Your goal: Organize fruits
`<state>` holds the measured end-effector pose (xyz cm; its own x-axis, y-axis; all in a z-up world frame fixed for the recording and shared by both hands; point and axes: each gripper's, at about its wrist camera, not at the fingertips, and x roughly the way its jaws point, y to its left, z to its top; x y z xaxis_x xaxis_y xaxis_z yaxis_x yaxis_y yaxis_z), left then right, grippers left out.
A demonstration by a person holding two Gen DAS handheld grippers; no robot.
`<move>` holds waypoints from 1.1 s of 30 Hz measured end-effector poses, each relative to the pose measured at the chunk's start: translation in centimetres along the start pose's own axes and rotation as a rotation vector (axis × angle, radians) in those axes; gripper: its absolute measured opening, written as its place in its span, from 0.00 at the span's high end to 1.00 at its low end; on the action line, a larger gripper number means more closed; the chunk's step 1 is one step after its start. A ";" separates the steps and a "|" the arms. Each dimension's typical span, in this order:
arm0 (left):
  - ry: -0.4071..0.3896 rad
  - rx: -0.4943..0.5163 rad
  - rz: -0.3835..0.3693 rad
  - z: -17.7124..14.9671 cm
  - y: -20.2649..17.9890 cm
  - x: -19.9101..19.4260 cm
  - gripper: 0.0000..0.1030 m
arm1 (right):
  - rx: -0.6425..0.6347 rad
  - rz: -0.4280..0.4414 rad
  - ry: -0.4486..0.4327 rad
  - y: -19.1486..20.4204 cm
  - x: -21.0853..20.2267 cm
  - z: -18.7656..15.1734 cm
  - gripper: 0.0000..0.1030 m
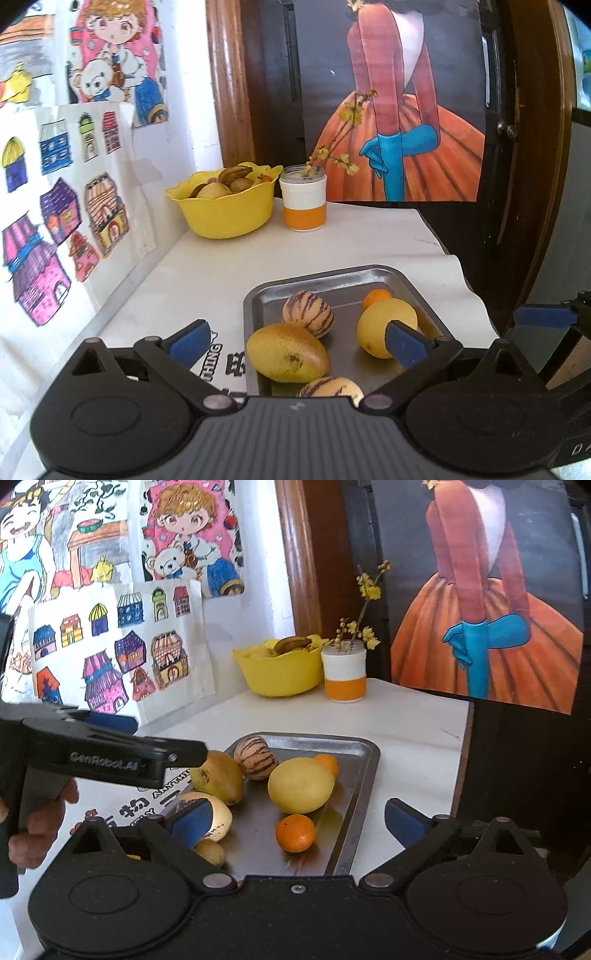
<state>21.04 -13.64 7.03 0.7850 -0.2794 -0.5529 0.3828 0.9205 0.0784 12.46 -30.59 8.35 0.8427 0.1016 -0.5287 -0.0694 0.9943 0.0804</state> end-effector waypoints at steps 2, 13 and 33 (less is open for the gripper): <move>-0.006 -0.016 0.004 -0.3 0.3 -0.8 0.01 | -0.005 -0.007 -0.008 0.4 -0.7 -0.1 0.01; -0.043 -0.152 0.037 -2.8 2.7 -5.4 0.00 | -0.017 -0.044 -0.054 3.5 -4.3 -0.9 0.01; -0.040 -0.309 0.148 -10.8 5.5 -12.2 0.00 | -0.036 -0.080 -0.171 9.7 -8.9 -6.1 0.01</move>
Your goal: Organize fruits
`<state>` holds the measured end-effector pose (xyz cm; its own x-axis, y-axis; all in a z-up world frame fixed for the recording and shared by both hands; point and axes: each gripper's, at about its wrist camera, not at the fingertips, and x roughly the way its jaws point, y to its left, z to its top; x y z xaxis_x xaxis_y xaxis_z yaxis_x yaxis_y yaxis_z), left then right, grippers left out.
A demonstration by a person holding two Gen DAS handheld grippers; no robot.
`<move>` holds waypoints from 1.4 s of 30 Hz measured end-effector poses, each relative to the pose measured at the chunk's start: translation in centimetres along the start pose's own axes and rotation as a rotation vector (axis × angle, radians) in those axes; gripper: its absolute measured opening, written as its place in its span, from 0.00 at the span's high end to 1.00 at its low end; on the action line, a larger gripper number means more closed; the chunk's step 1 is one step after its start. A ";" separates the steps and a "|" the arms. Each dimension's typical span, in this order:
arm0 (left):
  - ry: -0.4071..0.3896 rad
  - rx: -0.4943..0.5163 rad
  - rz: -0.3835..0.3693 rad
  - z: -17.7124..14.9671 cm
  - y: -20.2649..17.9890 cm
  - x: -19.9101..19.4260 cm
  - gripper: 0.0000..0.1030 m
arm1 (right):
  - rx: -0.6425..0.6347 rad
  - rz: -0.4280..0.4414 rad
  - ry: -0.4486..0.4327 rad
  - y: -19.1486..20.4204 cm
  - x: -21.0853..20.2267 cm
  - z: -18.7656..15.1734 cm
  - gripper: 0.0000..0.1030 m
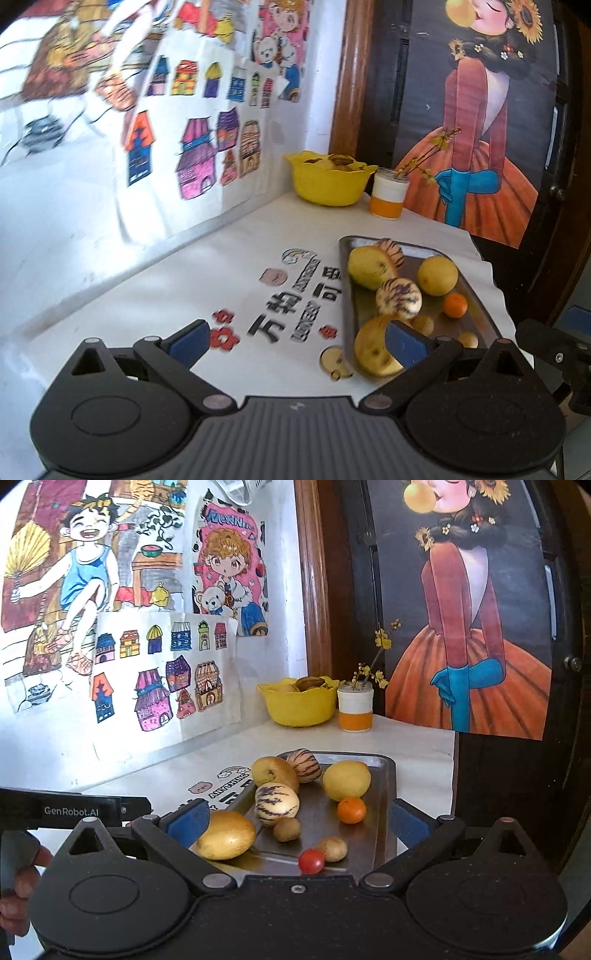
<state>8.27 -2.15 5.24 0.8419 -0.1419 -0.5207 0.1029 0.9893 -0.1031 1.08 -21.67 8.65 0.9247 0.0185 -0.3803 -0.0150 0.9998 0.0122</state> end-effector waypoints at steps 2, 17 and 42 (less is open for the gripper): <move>-0.008 -0.011 0.012 -0.8 0.4 -0.6 0.00 | -0.007 -0.003 -0.009 0.5 -0.7 -0.8 0.01; -0.063 -0.033 0.033 -6.2 2.1 -5.0 0.00 | -0.007 -0.019 -0.065 2.4 -4.6 -5.5 0.01; -0.068 0.022 0.049 -9.5 2.3 -4.4 0.00 | -0.037 -0.039 -0.072 2.9 -3.9 -7.7 0.01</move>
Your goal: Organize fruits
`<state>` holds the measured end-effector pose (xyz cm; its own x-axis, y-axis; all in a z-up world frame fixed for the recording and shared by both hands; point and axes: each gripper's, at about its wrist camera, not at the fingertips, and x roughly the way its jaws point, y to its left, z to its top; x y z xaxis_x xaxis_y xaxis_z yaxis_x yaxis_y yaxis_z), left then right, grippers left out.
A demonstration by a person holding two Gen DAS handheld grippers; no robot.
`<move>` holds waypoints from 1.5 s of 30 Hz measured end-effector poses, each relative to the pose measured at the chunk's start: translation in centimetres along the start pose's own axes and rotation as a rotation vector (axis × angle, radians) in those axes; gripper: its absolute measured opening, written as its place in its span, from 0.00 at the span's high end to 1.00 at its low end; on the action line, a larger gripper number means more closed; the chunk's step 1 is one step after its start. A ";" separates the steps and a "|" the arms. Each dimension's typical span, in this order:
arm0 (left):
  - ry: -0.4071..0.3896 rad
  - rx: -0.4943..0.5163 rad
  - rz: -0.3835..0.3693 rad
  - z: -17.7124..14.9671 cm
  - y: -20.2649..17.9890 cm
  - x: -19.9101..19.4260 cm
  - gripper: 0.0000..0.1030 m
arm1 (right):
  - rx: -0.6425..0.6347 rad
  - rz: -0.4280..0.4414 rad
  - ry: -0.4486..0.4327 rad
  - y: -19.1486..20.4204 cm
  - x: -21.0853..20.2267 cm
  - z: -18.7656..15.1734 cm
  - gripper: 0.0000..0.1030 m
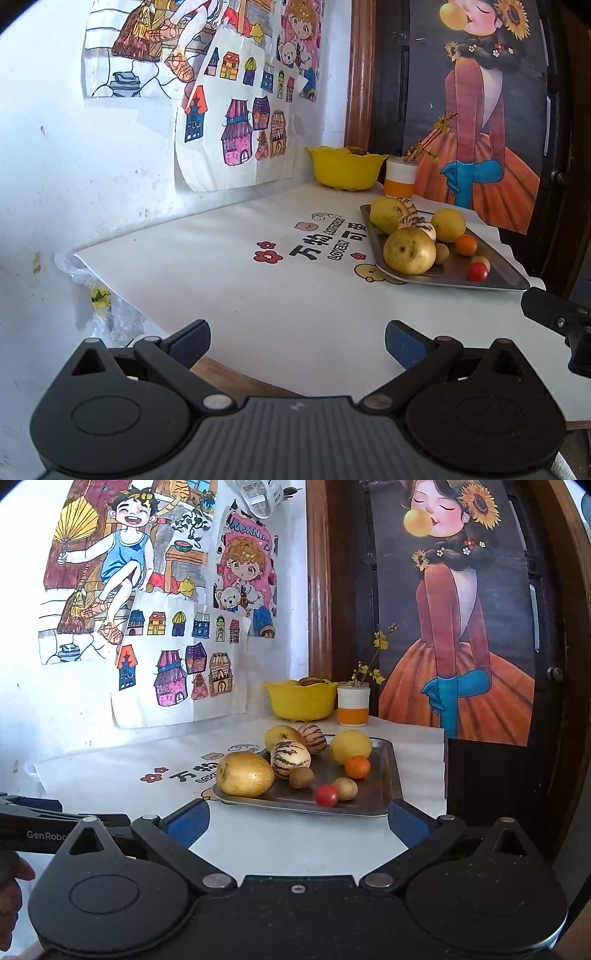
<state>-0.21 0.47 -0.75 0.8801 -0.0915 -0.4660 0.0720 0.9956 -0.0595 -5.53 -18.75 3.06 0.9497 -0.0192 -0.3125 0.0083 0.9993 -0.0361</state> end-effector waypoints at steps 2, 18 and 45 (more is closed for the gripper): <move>0.004 -0.007 0.005 0.0 0.2 0.2 0.00 | -0.002 -0.003 0.004 0.1 0.1 0.0 0.01; 0.027 -0.023 0.007 -0.2 0.7 0.9 0.00 | -0.003 -0.004 0.019 0.1 0.7 -0.1 0.01; 0.029 -0.020 0.006 -0.4 0.5 0.5 0.00 | -0.015 0.018 0.021 0.4 0.5 -0.3 0.01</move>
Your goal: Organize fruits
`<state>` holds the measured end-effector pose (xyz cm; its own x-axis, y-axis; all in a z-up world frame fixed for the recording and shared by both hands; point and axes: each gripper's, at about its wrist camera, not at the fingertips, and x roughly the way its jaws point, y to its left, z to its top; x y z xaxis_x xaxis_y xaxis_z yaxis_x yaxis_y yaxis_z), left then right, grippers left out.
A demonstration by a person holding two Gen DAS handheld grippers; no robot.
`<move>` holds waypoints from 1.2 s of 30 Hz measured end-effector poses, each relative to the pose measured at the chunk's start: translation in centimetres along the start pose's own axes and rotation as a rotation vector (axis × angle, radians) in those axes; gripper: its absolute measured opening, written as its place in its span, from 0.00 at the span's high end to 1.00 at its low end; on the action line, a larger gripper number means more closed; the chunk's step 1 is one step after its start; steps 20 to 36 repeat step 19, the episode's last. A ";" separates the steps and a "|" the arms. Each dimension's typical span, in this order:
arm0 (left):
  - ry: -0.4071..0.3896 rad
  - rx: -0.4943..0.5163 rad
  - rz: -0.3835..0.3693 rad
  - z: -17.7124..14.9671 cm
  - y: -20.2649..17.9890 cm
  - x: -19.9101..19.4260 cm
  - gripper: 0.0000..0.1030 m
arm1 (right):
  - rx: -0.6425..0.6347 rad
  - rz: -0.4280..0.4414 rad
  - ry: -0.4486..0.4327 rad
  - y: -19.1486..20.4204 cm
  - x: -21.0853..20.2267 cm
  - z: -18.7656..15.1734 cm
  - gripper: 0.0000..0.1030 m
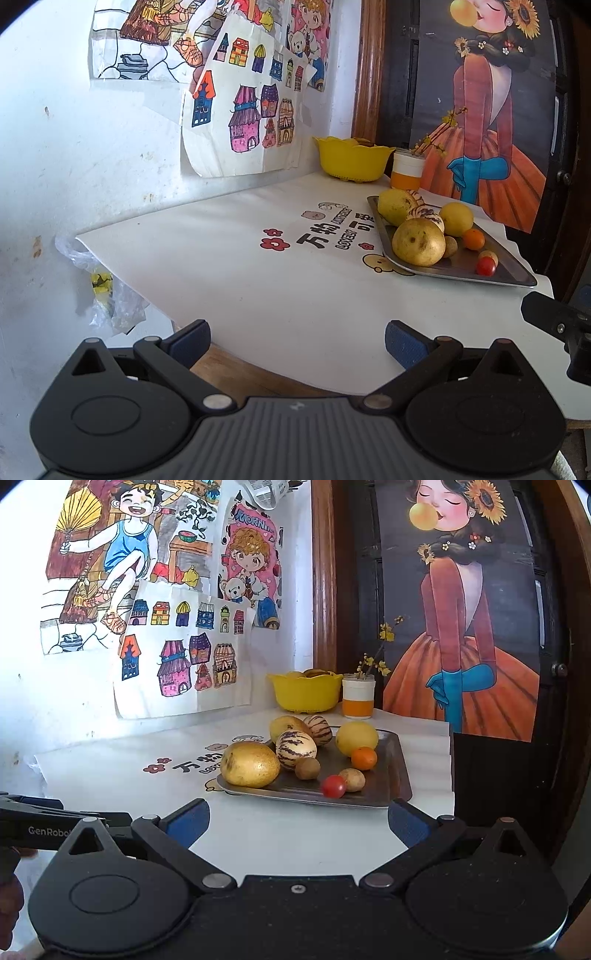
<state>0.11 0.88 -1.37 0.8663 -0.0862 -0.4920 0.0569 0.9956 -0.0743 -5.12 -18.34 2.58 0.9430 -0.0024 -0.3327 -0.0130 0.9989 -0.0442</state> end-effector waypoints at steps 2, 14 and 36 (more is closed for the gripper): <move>-0.001 0.005 0.002 0.0 0.0 0.0 0.00 | -0.001 0.001 0.002 0.0 0.0 0.0 0.01; 0.003 0.009 0.018 -0.1 0.0 0.0 0.00 | -0.007 0.014 0.009 0.0 0.0 -0.1 0.01; 0.002 0.009 0.019 -0.1 0.1 0.0 0.00 | -0.008 0.017 0.010 0.0 0.0 -0.1 0.01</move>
